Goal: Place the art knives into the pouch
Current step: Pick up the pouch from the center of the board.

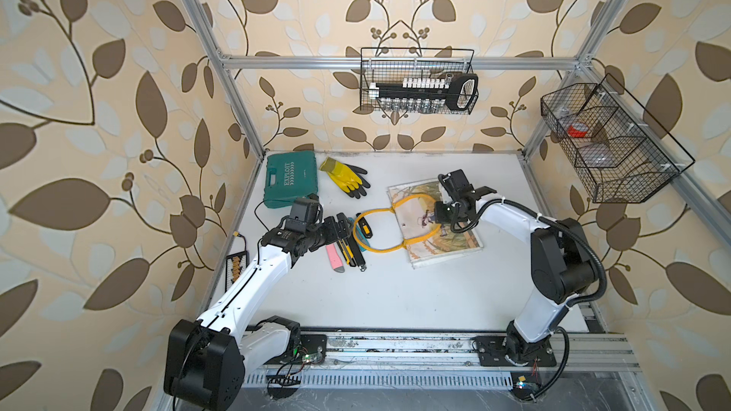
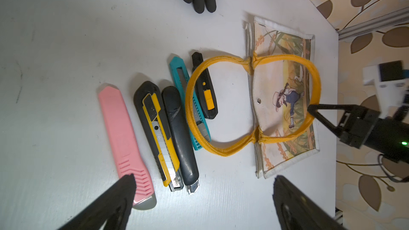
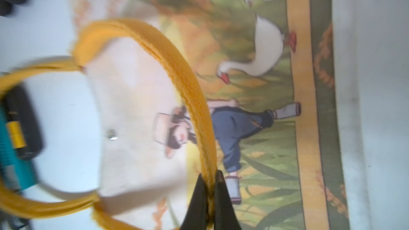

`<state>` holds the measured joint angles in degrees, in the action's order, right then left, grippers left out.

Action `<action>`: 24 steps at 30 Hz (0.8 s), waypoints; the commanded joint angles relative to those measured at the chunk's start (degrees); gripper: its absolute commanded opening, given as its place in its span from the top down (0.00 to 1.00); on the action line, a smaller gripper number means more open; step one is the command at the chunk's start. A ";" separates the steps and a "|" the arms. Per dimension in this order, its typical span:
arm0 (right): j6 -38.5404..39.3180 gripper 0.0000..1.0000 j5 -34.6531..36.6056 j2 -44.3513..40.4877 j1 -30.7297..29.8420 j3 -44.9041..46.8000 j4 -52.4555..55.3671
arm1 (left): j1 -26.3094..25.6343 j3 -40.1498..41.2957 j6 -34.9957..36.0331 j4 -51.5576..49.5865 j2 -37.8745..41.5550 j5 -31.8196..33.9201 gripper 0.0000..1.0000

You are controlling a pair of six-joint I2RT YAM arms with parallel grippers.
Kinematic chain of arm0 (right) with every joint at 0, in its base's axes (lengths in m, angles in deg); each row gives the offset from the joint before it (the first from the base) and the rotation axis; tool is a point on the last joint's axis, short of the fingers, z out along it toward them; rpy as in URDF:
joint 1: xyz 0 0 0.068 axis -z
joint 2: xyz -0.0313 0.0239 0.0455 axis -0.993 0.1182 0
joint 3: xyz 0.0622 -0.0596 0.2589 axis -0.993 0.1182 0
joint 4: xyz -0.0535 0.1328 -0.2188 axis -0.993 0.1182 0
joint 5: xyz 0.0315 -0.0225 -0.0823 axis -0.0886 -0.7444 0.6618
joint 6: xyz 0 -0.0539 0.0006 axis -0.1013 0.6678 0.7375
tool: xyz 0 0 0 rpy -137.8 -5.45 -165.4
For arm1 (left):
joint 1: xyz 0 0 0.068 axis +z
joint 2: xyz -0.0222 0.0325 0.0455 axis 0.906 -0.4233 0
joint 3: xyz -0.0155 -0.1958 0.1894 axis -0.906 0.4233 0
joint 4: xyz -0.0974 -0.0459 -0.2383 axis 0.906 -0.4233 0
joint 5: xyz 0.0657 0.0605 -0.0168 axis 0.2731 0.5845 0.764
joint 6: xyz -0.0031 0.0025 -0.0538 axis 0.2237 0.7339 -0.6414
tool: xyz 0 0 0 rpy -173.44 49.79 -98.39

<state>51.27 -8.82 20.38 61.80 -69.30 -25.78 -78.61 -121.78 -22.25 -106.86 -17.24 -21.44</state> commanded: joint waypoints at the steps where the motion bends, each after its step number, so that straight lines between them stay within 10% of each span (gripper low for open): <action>1: 0.97 1.00 3.14 -5.92 -2.73 -8.03 5.87 | -0.99 0.23 -3.65 3.39 0.48 -2.95 0.01; 24: 6.71 1.00 11.80 -8.99 -7.60 -36.35 21.66 | -18.78 -2.87 -20.67 24.03 -18.48 -0.65 0.01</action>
<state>56.93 1.01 11.33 54.35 -100.43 -5.96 -96.60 -123.09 -40.45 -87.74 -34.71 -22.67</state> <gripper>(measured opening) 0.056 0.989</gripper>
